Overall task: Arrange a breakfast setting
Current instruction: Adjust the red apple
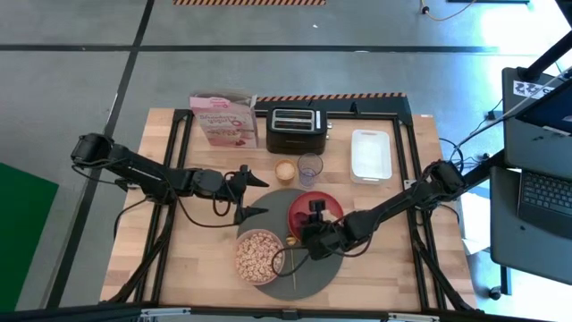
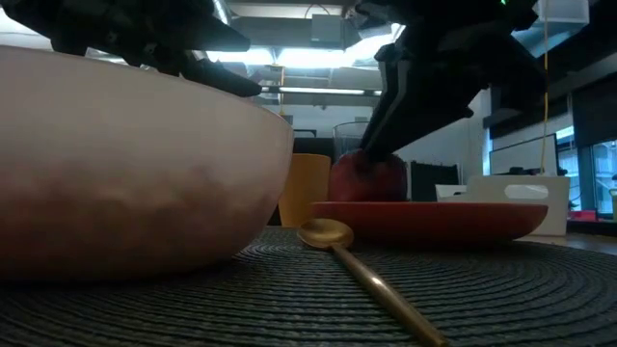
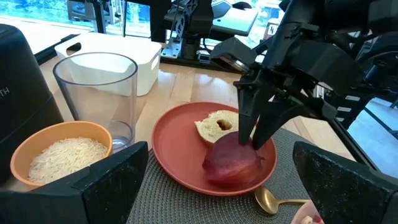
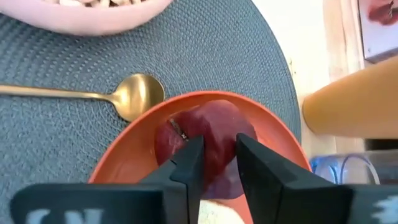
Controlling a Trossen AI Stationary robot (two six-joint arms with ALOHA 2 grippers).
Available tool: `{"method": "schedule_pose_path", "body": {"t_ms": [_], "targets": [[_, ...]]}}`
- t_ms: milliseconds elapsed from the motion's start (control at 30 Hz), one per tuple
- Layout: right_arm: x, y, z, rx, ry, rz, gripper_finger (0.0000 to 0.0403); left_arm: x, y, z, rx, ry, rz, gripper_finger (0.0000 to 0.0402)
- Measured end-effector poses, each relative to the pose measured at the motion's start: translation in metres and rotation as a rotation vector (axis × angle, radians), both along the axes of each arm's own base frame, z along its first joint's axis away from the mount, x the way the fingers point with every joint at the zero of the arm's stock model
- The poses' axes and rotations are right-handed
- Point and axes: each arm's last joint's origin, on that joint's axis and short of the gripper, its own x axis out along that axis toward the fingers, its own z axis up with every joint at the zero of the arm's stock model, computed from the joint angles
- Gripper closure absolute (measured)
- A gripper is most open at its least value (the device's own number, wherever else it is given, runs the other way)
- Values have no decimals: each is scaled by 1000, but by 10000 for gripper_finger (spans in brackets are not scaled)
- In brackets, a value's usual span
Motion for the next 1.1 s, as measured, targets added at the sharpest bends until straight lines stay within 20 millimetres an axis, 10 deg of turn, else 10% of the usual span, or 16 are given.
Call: {"method": "schedule_pose_path", "body": {"t_ms": [500,1100], "targets": [[1,1,8,44,3,-44,395,0,0,0,0,1,0,5],[-2,4,4,-10,39,12,176,0,0,-1,1,4,0,5]]}}
